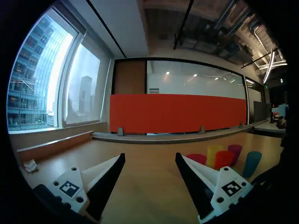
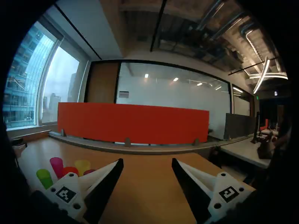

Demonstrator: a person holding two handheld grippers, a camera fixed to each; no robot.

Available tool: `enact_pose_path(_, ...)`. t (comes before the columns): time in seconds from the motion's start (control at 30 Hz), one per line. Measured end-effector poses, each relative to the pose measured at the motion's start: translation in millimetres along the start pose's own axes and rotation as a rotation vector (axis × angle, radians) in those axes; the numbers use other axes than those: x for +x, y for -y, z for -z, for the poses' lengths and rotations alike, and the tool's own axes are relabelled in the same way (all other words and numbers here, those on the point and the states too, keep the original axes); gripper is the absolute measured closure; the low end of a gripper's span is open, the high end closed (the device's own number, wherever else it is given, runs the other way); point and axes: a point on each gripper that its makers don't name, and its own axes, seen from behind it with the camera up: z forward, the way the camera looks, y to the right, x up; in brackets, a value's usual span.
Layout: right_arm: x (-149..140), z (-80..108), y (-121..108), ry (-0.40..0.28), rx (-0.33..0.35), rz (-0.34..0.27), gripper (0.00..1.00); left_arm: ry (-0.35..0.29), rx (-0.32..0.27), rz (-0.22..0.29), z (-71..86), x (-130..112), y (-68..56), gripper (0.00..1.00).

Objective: Pour water

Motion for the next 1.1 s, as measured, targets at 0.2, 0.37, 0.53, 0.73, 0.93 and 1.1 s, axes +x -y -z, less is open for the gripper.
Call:
enact_pose_path(0.2, 2.3, 0.7, -2.4, -0.004, -0.005, 0.004, 0.00, 0.008, -0.006, -0.004, 0.1, -4.6, -1.7, 0.00)
enact_pose_path(0.37, 2.5, 1.3, -3.2, -0.002, -0.007, 0.002, 0.00, 0.011, -0.007, -0.003, -0.8, -6.8, -2.4, 0.00)
enact_pose_path(0.53, 3.9, 1.0, -3.7, -0.003, -0.006, 0.001, 0.00, 0.016, -0.003, 0.000, -2.2, -10.0, 0.6, 0.00)
enact_pose_path(0.73, 5.9, -0.8, -2.2, -0.005, -0.005, 0.007, 0.00, 0.022, -0.005, 0.000, -3.0, -12.4, 0.8, 0.00)
enact_pose_path(0.93, 5.6, -1.1, 0.0, -0.005, -0.001, 0.007, 0.00, 0.037, -0.011, -0.010, -3.8, -16.9, -1.2, 0.00)
enact_pose_path(1.1, 3.8, -1.3, 2.4, -0.004, 0.002, 0.006, 0.00, 0.048, -0.010, -0.012, -4.6, -18.9, -0.5, 0.00)
